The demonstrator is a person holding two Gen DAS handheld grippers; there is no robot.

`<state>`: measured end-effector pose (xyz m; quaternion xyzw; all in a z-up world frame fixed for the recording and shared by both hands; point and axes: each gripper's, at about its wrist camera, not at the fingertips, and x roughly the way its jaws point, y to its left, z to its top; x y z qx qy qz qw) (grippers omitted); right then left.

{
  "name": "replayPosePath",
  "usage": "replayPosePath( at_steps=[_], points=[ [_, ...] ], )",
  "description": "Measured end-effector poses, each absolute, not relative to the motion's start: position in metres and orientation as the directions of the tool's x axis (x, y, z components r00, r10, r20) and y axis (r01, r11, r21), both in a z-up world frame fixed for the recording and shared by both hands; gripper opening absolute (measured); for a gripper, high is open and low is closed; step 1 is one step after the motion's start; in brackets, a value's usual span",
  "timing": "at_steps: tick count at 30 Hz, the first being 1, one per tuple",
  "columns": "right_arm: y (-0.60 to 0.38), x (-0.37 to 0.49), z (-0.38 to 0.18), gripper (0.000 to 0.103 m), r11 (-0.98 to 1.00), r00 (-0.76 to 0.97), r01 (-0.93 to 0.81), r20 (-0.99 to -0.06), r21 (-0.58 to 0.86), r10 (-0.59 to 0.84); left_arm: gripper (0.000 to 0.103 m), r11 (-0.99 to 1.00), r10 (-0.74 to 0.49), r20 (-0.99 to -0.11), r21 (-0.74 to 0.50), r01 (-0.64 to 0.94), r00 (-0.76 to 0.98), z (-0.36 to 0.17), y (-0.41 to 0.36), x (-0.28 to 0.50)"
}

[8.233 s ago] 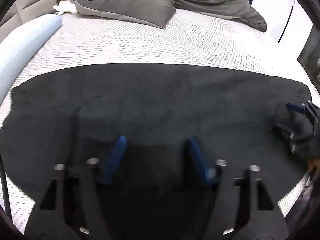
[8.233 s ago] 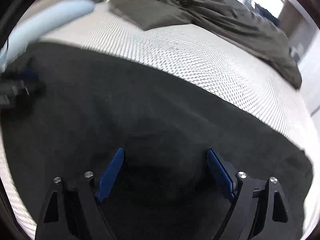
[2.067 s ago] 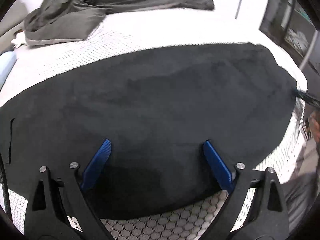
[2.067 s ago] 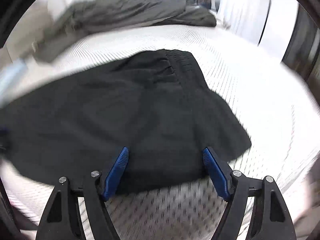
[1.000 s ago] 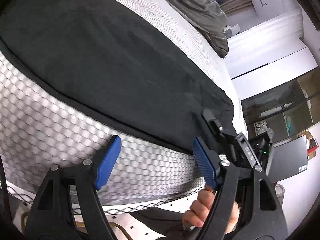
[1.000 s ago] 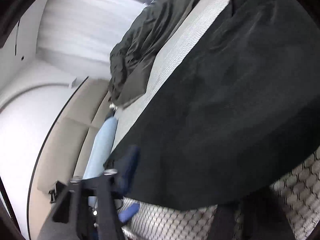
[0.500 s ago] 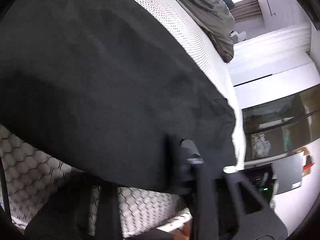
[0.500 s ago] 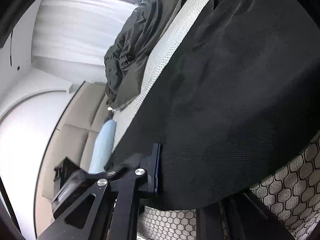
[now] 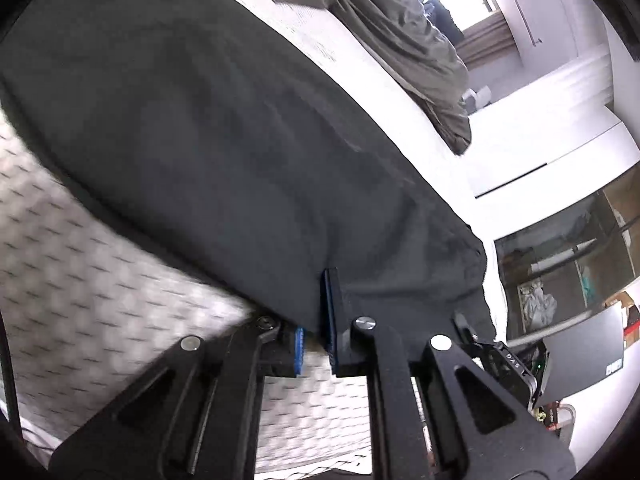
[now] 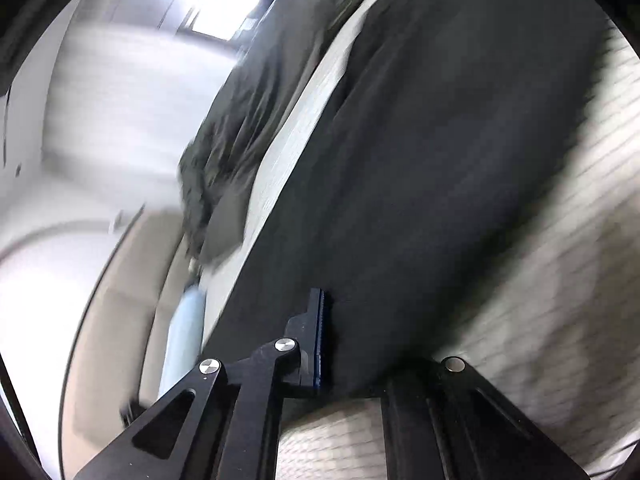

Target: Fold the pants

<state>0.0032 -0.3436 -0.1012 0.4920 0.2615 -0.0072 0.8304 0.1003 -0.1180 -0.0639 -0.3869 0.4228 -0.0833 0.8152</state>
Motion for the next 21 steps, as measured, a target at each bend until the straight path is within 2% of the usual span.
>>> replayPosePath(
  at_steps=[5, 6, 8, 11, 14, 15, 16, 17, 18, 21],
  points=[
    [-0.363, -0.001, -0.102, 0.008, 0.465, 0.874, 0.27, -0.417, 0.843, 0.249, 0.01, 0.675, -0.481, -0.622, -0.713, -0.192, 0.617, -0.062, -0.096, 0.098],
    [-0.359, 0.001, -0.099, 0.013, 0.483, 0.874, 0.266, -0.42, 0.834, 0.244, 0.012, 0.675, -0.481, -0.625, -0.712, -0.196, 0.615, -0.061, -0.097, 0.102],
    [-0.348, 0.011, -0.095, 0.024, 0.503, 0.873, 0.231, -0.406, 0.833, 0.271, 0.026, 0.661, -0.496, -0.615, -0.726, -0.193, 0.613, -0.062, -0.092, 0.107],
    [-0.326, 0.029, -0.09, 0.041, 0.482, 0.873, 0.165, -0.355, 0.86, 0.334, 0.037, 0.646, -0.507, -0.609, -0.737, -0.199, 0.61, -0.061, -0.096, 0.119],
    [-0.303, 0.051, -0.087, 0.043, 0.534, 0.857, 0.17, -0.392, 0.828, 0.335, 0.036, 0.663, -0.49, -0.622, -0.721, -0.201, 0.611, -0.058, -0.101, 0.124],
    [-0.297, 0.057, -0.085, 0.041, 0.567, 0.849, 0.182, -0.419, 0.803, 0.321, 0.03, 0.671, -0.477, -0.629, -0.712, -0.209, 0.614, -0.059, -0.099, 0.123],
    [-0.295, 0.058, -0.085, 0.024, 0.597, 0.842, 0.193, -0.444, 0.778, 0.306, 0.016, 0.682, -0.437, -0.654, -0.689, -0.248, 0.617, -0.062, -0.094, 0.122],
    [-0.294, 0.059, -0.083, 0.014, 0.642, 0.839, 0.212, -0.474, 0.737, 0.267, 0.015, 0.661, -0.425, -0.65, -0.698, -0.274, 0.63, -0.065, -0.084, 0.121],
    [-0.297, 0.06, -0.083, 0.009, 0.66, 0.835, 0.229, -0.493, 0.715, 0.245, 0.014, 0.642, -0.42, -0.639, -0.711, -0.287, 0.644, -0.069, -0.08, 0.12],
    [-0.326, 0.046, -0.09, 0.005, 0.592, 0.849, 0.282, -0.484, 0.755, 0.213, 0.013, 0.653, -0.307, -0.649, -0.676, -0.342, 0.696, -0.066, -0.045, 0.11]
  ],
)
